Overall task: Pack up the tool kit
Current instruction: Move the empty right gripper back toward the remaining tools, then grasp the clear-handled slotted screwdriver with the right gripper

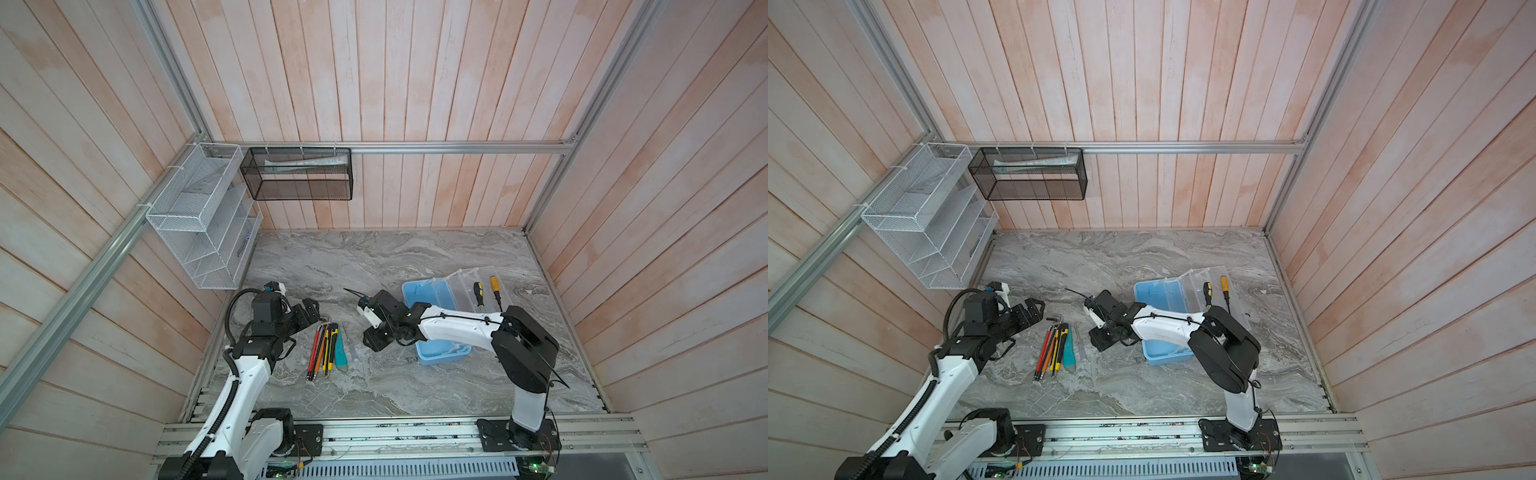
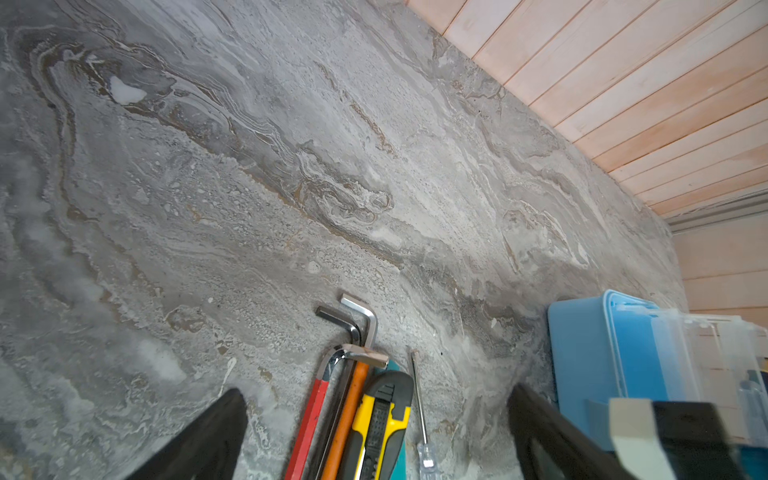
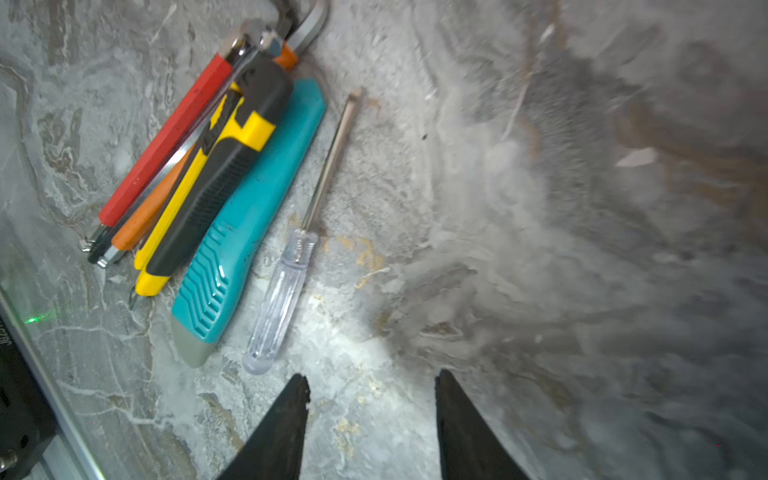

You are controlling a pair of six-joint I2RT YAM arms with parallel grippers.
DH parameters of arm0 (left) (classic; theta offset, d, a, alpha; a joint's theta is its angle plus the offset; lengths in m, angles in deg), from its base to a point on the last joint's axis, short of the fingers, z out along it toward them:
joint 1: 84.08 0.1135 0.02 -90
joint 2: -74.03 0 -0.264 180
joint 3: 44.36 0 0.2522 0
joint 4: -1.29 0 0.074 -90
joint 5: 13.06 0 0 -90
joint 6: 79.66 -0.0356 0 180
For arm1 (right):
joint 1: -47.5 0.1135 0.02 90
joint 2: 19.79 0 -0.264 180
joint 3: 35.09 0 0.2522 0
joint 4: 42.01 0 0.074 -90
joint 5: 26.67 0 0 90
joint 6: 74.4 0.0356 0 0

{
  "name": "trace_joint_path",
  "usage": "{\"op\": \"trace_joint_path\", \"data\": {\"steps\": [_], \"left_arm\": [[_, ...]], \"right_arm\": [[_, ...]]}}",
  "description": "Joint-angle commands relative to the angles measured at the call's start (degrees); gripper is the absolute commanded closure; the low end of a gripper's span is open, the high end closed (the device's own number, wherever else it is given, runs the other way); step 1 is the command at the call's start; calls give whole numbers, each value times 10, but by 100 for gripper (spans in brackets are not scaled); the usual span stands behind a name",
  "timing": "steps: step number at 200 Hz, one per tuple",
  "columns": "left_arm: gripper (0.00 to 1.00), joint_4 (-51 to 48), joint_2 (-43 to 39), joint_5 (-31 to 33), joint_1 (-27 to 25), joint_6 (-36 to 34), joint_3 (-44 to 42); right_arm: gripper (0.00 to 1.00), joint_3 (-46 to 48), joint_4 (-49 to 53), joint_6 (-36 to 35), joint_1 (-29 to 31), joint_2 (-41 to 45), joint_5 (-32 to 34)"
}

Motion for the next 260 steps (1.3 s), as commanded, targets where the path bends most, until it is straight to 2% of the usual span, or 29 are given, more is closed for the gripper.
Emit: {"op": "trace_joint_path", "data": {"steps": [1, 45, 110, 185, 246, 260], "left_arm": [[0, -8, -11, 18, 4, 4, -9], [0, -11, -20, 21, 4, 6, -15], [0, -30, -27, 27, 4, -4, -4], [0, -22, -34, 31, 4, -6, -10], [0, -13, -29, 26, 4, -6, -13], [0, -13, -29, 26, 5, -7, -12]], "right_arm": [[52, -50, -4, 20, 17, -23, 1], [53, -114, 39, 31, 29, -88, 18], [55, -204, 106, 1, 48, -160, 44], [75, -243, 160, 5, 50, -190, 75], [75, -262, 208, -17, 49, -211, 126], [83, -257, 208, -19, 46, -204, 135]]}}
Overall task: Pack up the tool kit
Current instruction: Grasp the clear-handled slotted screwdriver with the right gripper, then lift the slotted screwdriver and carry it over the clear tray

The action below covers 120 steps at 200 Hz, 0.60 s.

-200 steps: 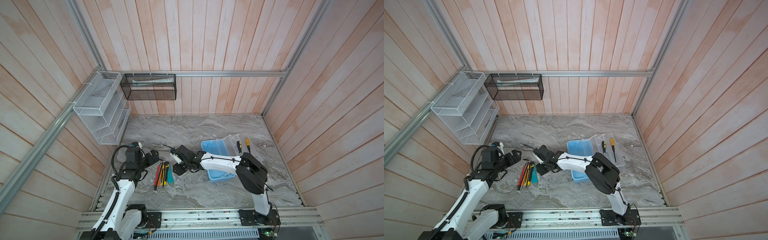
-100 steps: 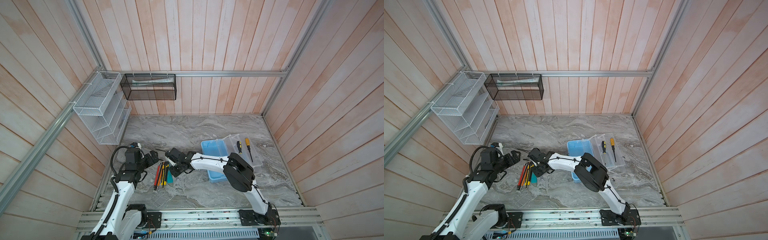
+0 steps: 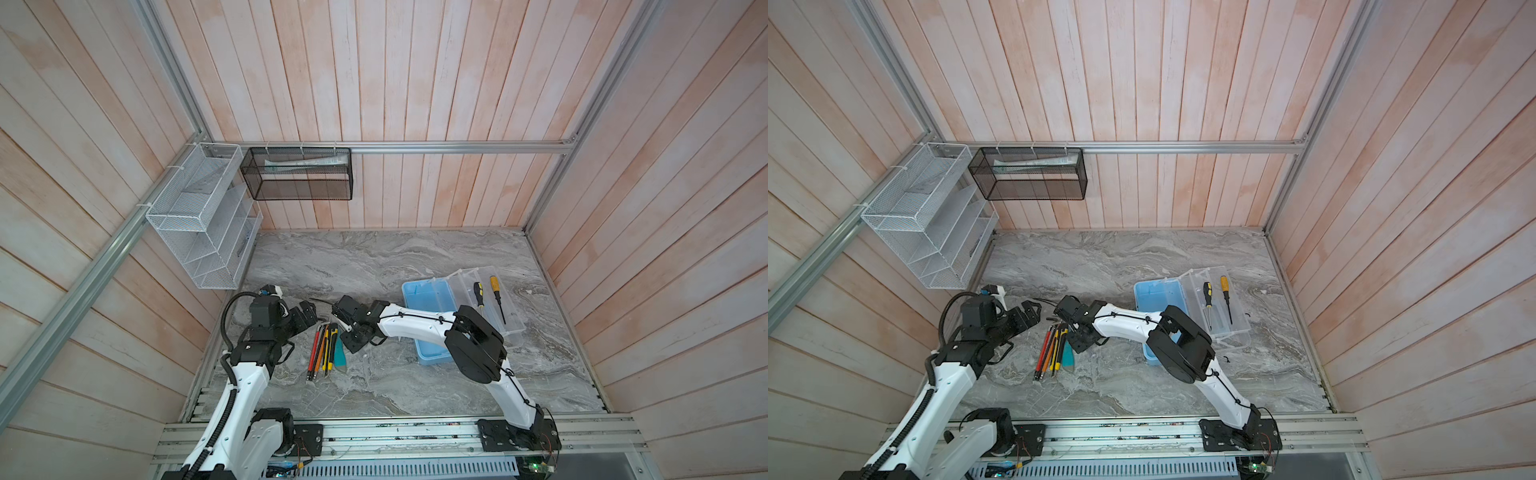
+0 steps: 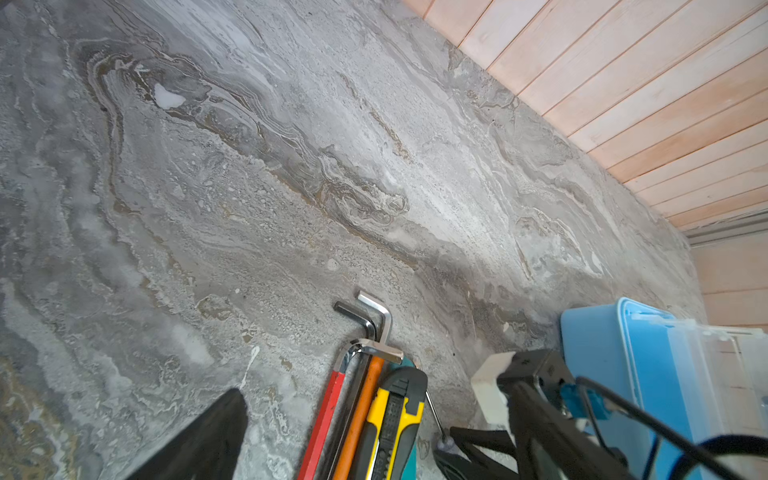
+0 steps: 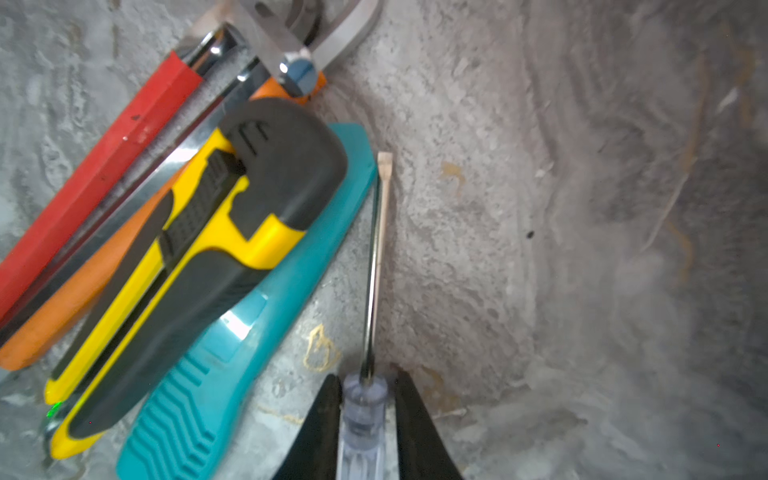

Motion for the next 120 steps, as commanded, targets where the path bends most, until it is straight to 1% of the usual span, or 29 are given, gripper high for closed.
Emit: {"op": "trace_joint_path", "data": {"steps": [1, 7, 19, 26, 70, 100, 120], "left_arm": [[0, 7, 0, 0, 2, -9, -4], [0, 7, 0, 0, 3, -9, -4], [0, 8, 1, 1, 3, -9, -4], [0, 8, 1, 1, 2, -9, -5], [0, 13, 1, -2, 2, -9, -6], [0, 15, 2, -4, 2, -8, -7], [0, 16, 3, -6, 2, -9, -8]], "right_arm": [[84, 0, 45, -11, -1, -18, 39], [87, 4, 42, -12, -3, -13, 39], [97, 19, 31, -11, -11, 4, 40], [100, 29, 26, -10, -18, 16, 40], [100, 104, -13, -11, -78, 133, 48], [100, 132, 7, -11, -126, 211, 69], [100, 146, 39, -16, -171, 258, 90]]}}
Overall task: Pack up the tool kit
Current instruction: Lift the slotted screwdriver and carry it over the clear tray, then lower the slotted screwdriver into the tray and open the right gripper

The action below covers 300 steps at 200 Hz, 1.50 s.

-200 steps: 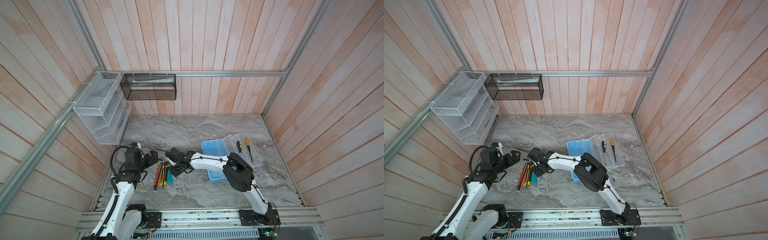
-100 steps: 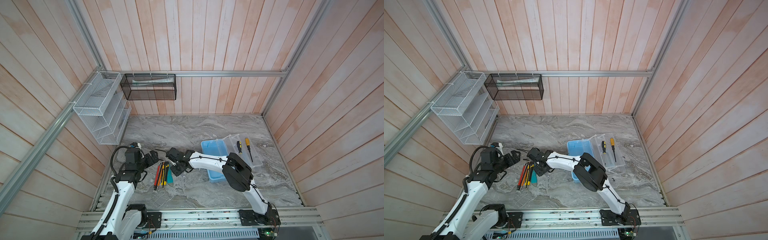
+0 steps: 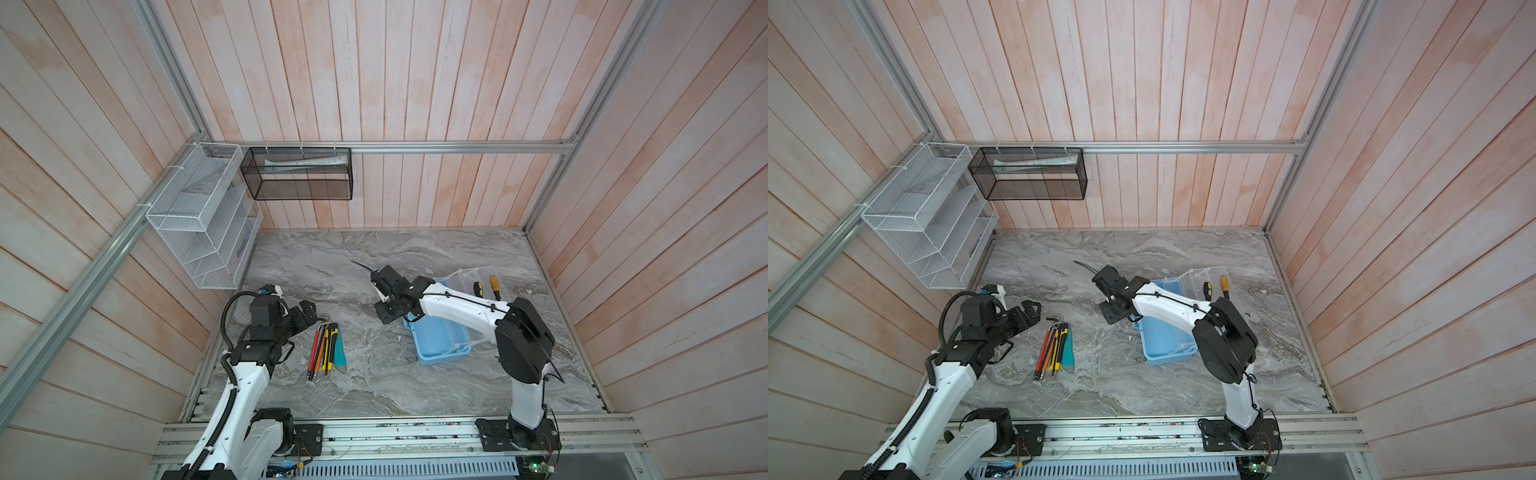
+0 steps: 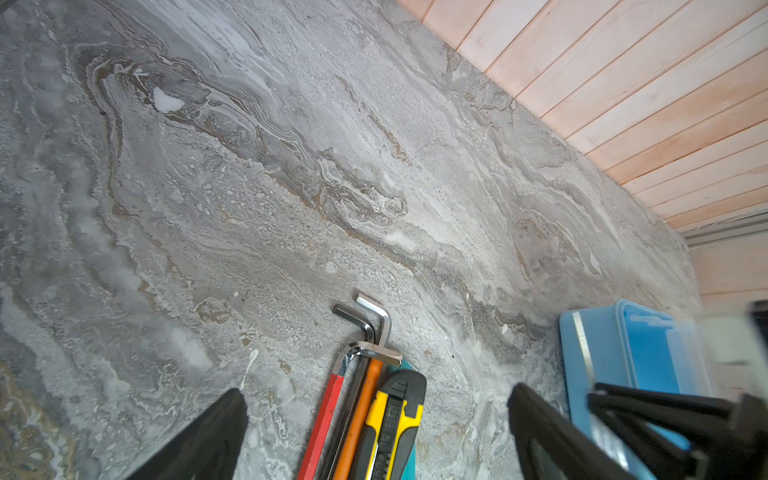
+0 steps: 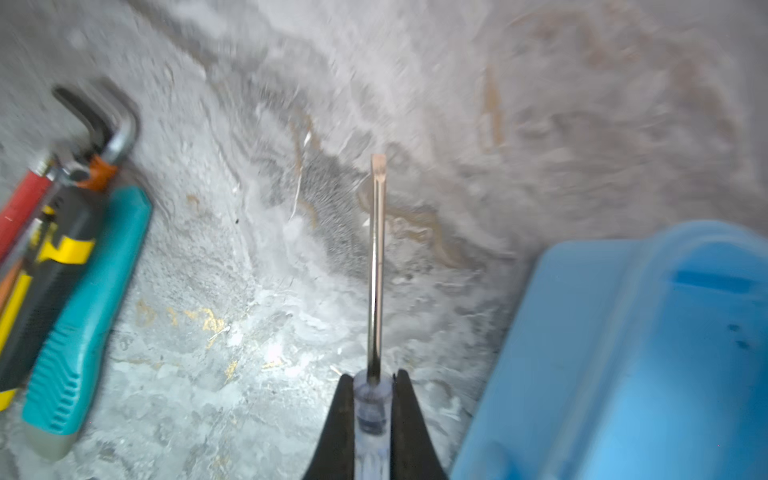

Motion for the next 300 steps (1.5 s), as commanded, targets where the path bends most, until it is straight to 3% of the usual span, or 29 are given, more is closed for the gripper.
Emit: {"op": "trace_joint_path", "data": {"steps": [1, 76, 125, 214, 238, 258, 300], "left_arm": [[0, 11, 3, -4, 2, -8, -7], [0, 26, 30, -37, 3, -2, 1], [0, 30, 60, -47, 3, -8, 11], [0, 19, 50, -40, 2, -14, 15], [0, 15, 49, -39, 2, -15, 18], [0, 16, 48, -39, 3, -15, 18], [0, 16, 46, -37, 3, -14, 18]], "right_arm": [[100, 18, 41, -9, -40, 55, 40], [100, 80, 153, -23, -226, 198, 175], [100, 161, 135, -30, -309, 250, 187], [100, 237, 65, -57, -336, 262, 167], [92, 233, 73, -65, -337, 258, 179], [74, 221, 79, -72, -337, 258, 197], [65, 157, 120, -79, -330, 241, 172]]}}
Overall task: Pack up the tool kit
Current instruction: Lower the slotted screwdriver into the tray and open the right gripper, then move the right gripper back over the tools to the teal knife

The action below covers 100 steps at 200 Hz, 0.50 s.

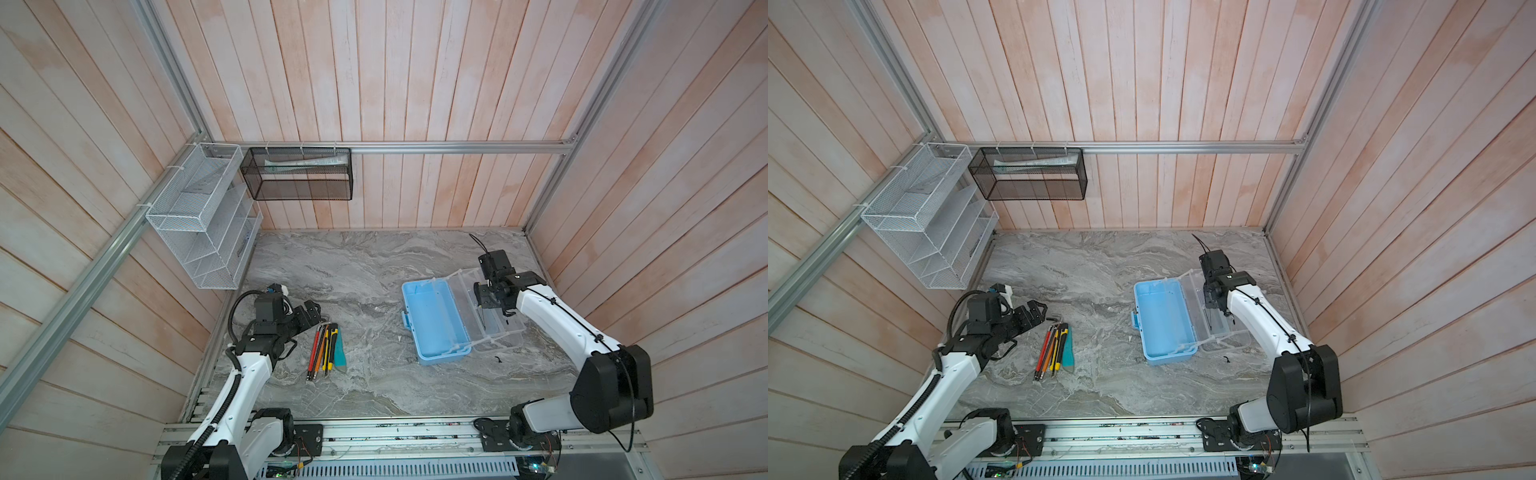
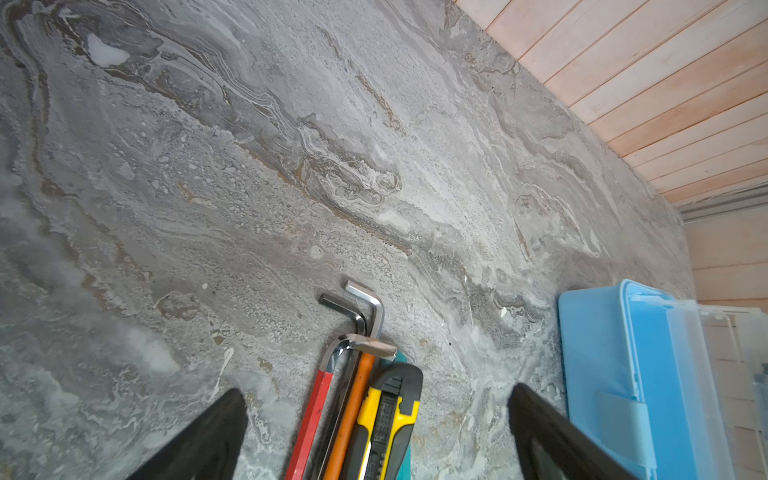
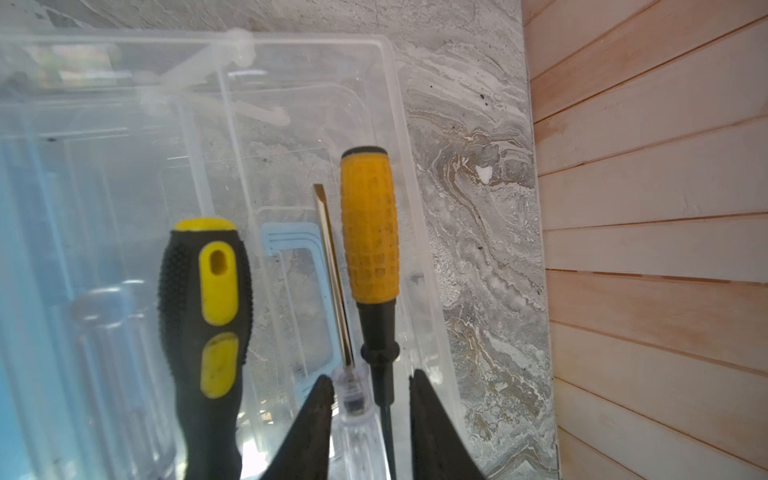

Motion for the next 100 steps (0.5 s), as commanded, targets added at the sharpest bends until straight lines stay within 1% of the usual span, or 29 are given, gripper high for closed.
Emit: {"op": "trace_joint_path", "data": {"steps": [1, 17, 30, 47, 61, 68, 84, 100], "left_arm": [[0, -4, -9, 2, 3, -10, 16], [0, -4, -13, 5, 3, -9, 19], [0, -2, -16, 10, 2, -9, 17], [0, 1, -17, 20, 2, -5, 14], [0, 5, -18, 26, 3, -2, 8], [0, 14, -18, 26, 4, 2, -2], [0, 29, -16, 23, 13, 15, -25], [0, 44, -13, 3, 32, 24, -43]], "right_arm": [[65, -53, 35, -2, 5, -13, -10], [64, -83, 31, 12, 38, -10, -48], [63, -87, -8, 37, 95, -7, -84], [62, -71, -94, 69, 182, -21, -151], [62, -64, -164, 94, 251, -53, -191], [61, -74, -182, 102, 279, -76, -214], [60, -103, -207, 129, 327, -131, -241], [60, -129, -226, 142, 370, -186, -264]]}}
